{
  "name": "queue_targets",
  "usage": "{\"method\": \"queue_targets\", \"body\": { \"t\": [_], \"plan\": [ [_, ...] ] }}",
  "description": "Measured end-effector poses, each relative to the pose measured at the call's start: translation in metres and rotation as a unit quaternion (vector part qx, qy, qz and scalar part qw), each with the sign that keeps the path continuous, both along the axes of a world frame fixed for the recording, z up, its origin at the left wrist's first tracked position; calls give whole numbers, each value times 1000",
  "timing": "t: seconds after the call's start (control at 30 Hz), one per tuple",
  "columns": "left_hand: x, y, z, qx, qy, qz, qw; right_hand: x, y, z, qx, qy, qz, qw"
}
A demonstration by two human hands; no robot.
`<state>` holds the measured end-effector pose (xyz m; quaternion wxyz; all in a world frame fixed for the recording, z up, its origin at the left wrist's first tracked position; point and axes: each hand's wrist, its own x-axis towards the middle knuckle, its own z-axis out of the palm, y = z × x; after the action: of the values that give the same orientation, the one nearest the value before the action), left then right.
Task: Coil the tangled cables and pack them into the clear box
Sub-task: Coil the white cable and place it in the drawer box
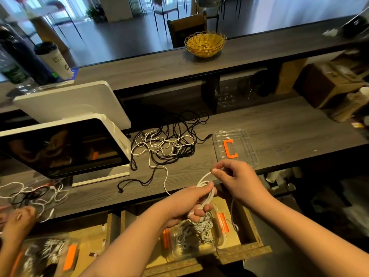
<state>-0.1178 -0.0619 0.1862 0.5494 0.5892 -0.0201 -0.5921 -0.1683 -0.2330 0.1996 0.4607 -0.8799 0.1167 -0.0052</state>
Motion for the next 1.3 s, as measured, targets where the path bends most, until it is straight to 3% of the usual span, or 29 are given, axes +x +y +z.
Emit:
{"method": "queue_targets", "body": {
  "t": [0.23,0.43,0.63,0.93,1.1,1.3],
  "plan": [
    [5,2,-2,-59,-11,176,982,-5,0,-1,65,35,-44,996],
    [-2,-4,-2,-85,8,257,963,-7,-2,0,87,52,-59,993],
    [2,-8,5,-161,51,401,901,-10,9,-9,65,93,9,993],
    [9,-3,-6,-151,11,525,837,-18,35,-1,0,113,104,988],
    [19,4,-13,-99,-97,517,845,-21,43,4,-37,87,144,985],
    [17,12,-19,46,-304,349,885,-20,50,12,-34,40,155,987]
  ]
}}
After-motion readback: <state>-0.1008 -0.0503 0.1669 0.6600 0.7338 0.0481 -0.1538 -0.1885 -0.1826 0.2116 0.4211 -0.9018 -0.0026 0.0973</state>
